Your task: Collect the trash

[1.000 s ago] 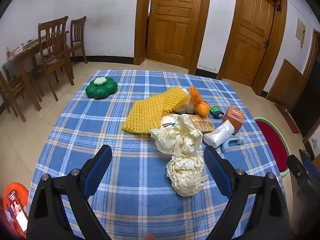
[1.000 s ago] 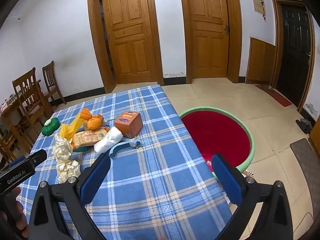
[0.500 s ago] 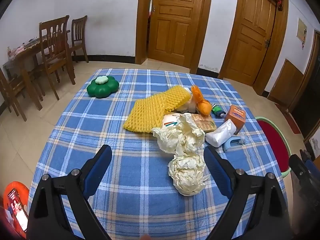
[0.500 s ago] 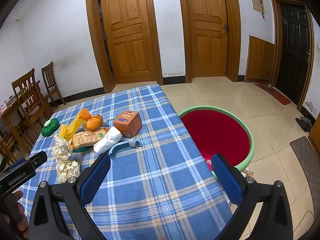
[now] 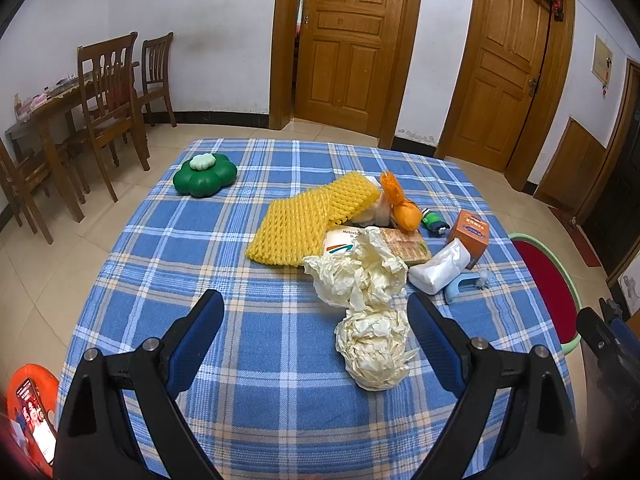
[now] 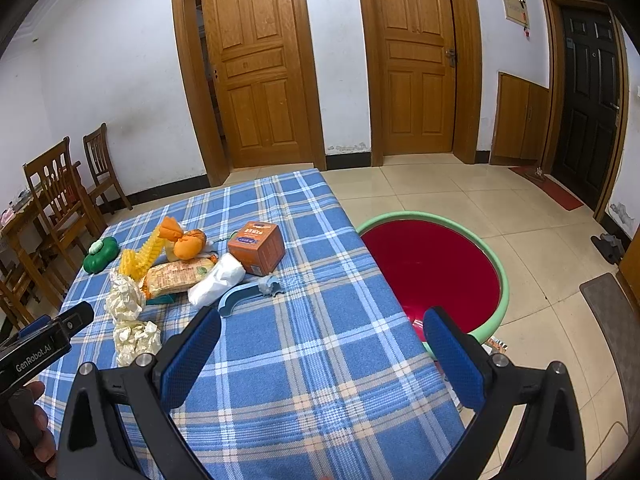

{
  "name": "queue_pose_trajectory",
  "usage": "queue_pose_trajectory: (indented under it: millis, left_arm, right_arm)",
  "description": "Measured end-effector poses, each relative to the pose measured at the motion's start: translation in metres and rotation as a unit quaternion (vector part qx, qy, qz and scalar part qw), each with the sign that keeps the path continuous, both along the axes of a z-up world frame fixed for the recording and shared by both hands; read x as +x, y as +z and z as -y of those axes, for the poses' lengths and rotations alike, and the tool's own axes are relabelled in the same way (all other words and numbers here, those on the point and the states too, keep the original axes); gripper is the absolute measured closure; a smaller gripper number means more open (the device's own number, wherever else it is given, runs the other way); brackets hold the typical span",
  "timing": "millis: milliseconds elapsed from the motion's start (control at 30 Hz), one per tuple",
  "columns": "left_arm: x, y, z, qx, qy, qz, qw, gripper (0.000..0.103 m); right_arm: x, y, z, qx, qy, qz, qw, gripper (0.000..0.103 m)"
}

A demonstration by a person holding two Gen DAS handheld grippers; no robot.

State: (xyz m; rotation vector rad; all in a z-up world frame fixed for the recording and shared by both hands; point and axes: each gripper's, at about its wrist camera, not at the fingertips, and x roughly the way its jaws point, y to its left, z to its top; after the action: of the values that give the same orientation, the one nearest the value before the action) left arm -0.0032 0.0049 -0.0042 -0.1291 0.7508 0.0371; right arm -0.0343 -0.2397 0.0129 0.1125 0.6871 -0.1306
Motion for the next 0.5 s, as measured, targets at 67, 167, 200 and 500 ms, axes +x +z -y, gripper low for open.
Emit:
queue_pose_trajectory:
  millis: [67, 167, 200, 500]
  left_arm:
    - [0.0001, 0.0, 0.0001, 0.001, 0.0, 0.001, 1.0, 0.011]
    - [0.0, 0.0001, -0.0001, 0.0, -0.001, 0.001, 1.0, 0.011]
    - [0.0, 0.0001, 0.0, 0.0, -0.001, 0.001, 1.0, 0.011]
    - [0.0001, 0.0003, -0.0002, 0.0, 0.0, 0.001, 1.0, 0.011]
  right_arm:
    - [-0.0003, 0.0004, -0.0002, 0.0, 0.0, 0.0, 1.0, 0.0]
    - [-0.0005, 0.0007, -0.0003, 0.0, 0.0, 0.0, 1.0, 0.0]
    - [-0.0002, 0.0003, 0.0001, 0.0, 0.0, 0.0, 1.0, 0.0]
    - [-0.0004, 0.0007, -0.0002, 0.0, 0.001, 0.0, 1.0, 0.0]
